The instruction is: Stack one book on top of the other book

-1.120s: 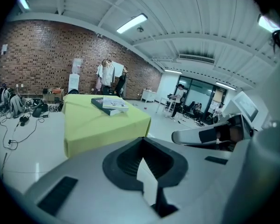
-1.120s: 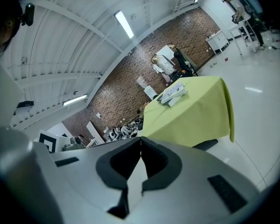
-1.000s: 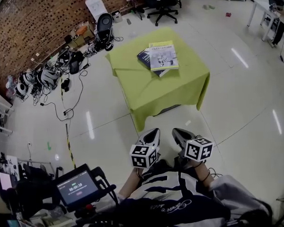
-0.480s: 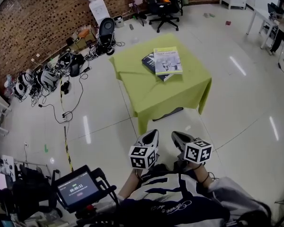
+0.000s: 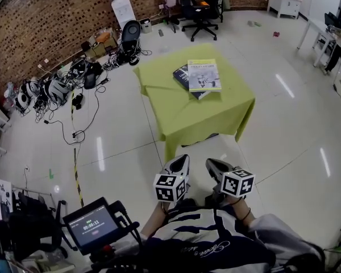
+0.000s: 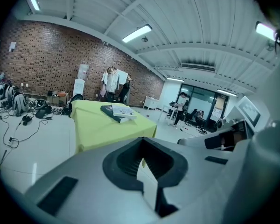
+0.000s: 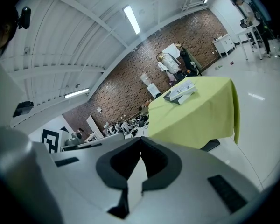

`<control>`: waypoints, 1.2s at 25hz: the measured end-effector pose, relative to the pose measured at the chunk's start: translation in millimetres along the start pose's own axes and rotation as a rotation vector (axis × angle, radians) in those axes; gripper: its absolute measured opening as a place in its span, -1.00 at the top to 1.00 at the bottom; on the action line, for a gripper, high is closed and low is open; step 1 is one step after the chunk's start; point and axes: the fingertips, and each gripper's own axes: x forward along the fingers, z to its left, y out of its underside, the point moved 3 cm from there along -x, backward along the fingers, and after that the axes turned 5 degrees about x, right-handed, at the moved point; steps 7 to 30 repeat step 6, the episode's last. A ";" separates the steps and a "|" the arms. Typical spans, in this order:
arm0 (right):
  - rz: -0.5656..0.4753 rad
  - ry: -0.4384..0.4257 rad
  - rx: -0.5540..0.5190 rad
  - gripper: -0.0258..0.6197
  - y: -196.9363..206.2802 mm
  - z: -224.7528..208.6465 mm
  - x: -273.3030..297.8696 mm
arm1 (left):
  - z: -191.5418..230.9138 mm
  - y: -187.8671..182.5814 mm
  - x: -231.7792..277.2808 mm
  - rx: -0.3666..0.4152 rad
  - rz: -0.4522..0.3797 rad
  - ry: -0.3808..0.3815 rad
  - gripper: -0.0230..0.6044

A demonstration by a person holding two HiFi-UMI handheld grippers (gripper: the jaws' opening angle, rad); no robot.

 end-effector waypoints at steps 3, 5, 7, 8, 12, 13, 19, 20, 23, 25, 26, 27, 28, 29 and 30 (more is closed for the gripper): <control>0.006 0.000 -0.007 0.96 0.4 1.4 2.1 | 2.9 -1.0 -1.4 -0.005 -0.004 -0.006 0.92; 0.011 0.000 -0.009 0.96 1.2 2.4 3.7 | 5.0 -1.2 -2.4 -0.007 -0.004 -0.010 0.92; 0.014 0.000 -0.011 0.96 1.6 2.8 4.5 | 6.0 -1.2 -2.8 -0.008 -0.004 -0.011 0.92; 0.014 0.000 -0.011 0.96 1.6 2.8 4.5 | 6.0 -1.2 -2.8 -0.008 -0.004 -0.011 0.92; 0.014 0.000 -0.011 0.96 1.6 2.8 4.5 | 6.0 -1.2 -2.8 -0.008 -0.004 -0.011 0.92; 0.014 0.000 -0.011 0.96 1.6 2.8 4.5 | 6.0 -1.2 -2.8 -0.008 -0.004 -0.011 0.92; 0.014 0.000 -0.011 0.96 1.6 2.8 4.5 | 6.0 -1.2 -2.8 -0.008 -0.004 -0.011 0.92; 0.014 0.000 -0.011 0.96 1.6 2.8 4.5 | 6.0 -1.2 -2.8 -0.008 -0.004 -0.011 0.92; 0.014 0.000 -0.011 0.96 1.6 2.8 4.5 | 6.0 -1.2 -2.8 -0.008 -0.004 -0.011 0.92; 0.014 0.000 -0.011 0.96 1.6 2.8 4.5 | 6.0 -1.2 -2.8 -0.008 -0.004 -0.011 0.92; 0.014 0.000 -0.011 0.96 1.6 2.8 4.5 | 6.0 -1.2 -2.8 -0.008 -0.004 -0.011 0.92; 0.014 0.000 -0.011 0.96 1.6 2.8 4.5 | 6.0 -1.2 -2.8 -0.008 -0.004 -0.011 0.92; 0.014 0.000 -0.011 0.96 1.6 2.8 4.5 | 6.0 -1.2 -2.8 -0.008 -0.004 -0.011 0.92; 0.014 0.000 -0.011 0.96 1.6 2.8 4.5 | 6.0 -1.2 -2.8 -0.008 -0.004 -0.011 0.92; 0.014 0.000 -0.011 0.96 1.6 2.8 4.5 | 6.0 -1.2 -2.8 -0.008 -0.004 -0.011 0.92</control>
